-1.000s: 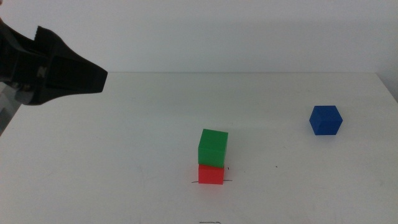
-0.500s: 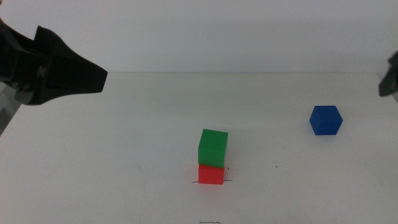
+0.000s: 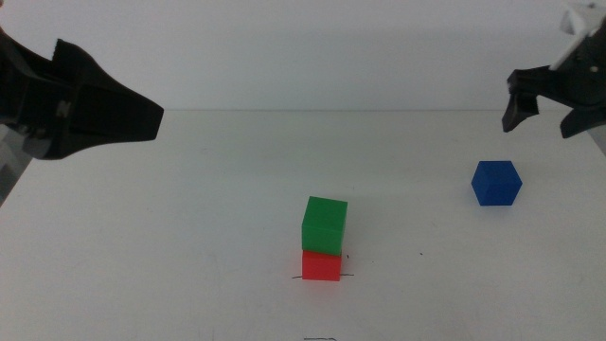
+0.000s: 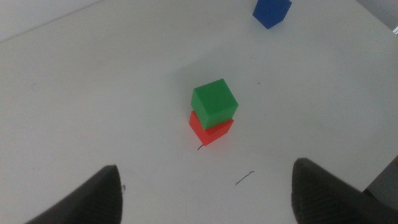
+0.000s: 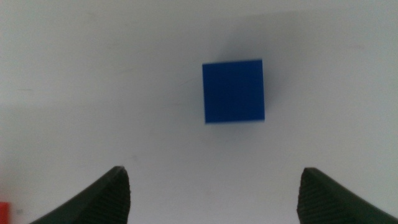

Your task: Stack red cubes first, then green, then blue cubes in a specific spot.

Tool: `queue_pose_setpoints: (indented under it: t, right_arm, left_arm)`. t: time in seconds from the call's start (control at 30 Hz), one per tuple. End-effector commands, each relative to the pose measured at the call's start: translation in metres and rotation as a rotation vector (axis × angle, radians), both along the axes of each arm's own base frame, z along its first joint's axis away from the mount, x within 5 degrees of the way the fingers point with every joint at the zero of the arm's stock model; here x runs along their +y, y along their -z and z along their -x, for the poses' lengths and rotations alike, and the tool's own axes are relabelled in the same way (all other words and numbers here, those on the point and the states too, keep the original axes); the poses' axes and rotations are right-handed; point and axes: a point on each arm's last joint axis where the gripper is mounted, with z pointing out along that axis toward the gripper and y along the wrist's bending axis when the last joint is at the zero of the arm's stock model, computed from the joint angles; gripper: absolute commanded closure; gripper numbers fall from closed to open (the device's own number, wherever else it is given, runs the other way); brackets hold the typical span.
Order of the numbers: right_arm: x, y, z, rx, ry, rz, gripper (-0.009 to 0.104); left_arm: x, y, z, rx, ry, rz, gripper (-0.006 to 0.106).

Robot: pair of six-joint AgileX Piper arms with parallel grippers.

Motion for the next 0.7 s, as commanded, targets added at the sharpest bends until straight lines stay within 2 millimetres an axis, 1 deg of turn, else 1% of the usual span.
queue_pose_setpoints:
  t: [0.0, 0.13, 0.23, 0.37, 0.47, 0.67]
  right_arm:
    - [-0.003, -0.019, -0.008, -0.053, -0.041, 0.040, 0.016]
    - [-0.004, -0.004, -0.032, -0.001, -0.076, 0.072, 0.006]
    - [-0.004, 0.012, -0.045, 0.030, -0.077, 0.075, 0.002]
    - [-0.003, 0.034, -0.055, 0.070, -0.072, 0.074, 0.002]
    - [-0.003, 0.046, -0.061, 0.081, -0.071, 0.072, 0.002]
    - [-0.003, 0.061, -0.069, 0.092, -0.063, 0.069, 0.002]
  left_arm:
    - [-0.002, -0.014, 0.003, -0.067, -0.009, 0.068, 0.007]
    - [-0.002, -0.014, 0.003, -0.067, -0.009, 0.068, 0.007]
    - [-0.002, -0.014, 0.003, -0.067, -0.009, 0.068, 0.007]
    - [-0.002, -0.014, 0.003, -0.067, -0.009, 0.068, 0.007]
    - [-0.002, -0.014, 0.003, -0.067, -0.009, 0.068, 0.007]
    - [-0.002, -0.014, 0.003, -0.067, -0.009, 0.068, 0.007]
